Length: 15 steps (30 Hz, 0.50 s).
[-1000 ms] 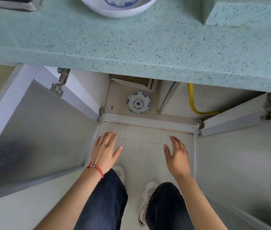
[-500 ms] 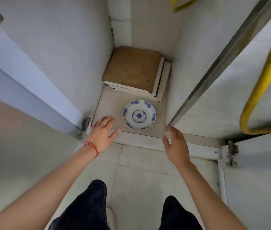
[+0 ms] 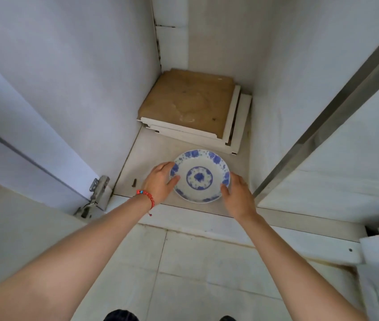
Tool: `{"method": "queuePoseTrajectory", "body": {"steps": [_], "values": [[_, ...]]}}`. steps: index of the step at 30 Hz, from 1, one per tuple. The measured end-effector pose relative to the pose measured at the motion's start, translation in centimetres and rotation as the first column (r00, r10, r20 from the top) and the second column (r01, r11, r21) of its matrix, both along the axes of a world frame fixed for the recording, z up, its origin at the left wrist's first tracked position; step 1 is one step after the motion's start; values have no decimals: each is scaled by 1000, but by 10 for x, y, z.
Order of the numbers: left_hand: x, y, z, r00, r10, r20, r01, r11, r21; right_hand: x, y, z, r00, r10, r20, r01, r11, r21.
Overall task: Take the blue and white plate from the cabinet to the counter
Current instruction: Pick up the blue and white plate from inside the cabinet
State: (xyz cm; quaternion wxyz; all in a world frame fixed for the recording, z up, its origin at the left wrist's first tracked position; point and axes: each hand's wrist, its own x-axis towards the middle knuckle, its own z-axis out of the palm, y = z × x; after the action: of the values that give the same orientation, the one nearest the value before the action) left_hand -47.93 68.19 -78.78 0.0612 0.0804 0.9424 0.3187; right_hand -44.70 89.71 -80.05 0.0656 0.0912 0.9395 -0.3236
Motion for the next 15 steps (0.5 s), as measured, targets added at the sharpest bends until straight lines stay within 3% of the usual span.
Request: {"method": "queuePoseTrajectory", "body": {"steps": [3, 8, 15], "values": [[-10, 3, -18, 999, 35, 32, -36, 999, 24, -11, -2, -17, 998, -68, -5, 68, 998, -18], [-27, 12, -29, 980, 190, 63, -196, 974, 111, -26, -2, -29, 959, -278, -60, 260, 943, -210], [-33, 13, -35, 933, 312, 179, -347, 911, 222, -36, -3, -38, 932, -359, 48, 359, 898, -255]]}}
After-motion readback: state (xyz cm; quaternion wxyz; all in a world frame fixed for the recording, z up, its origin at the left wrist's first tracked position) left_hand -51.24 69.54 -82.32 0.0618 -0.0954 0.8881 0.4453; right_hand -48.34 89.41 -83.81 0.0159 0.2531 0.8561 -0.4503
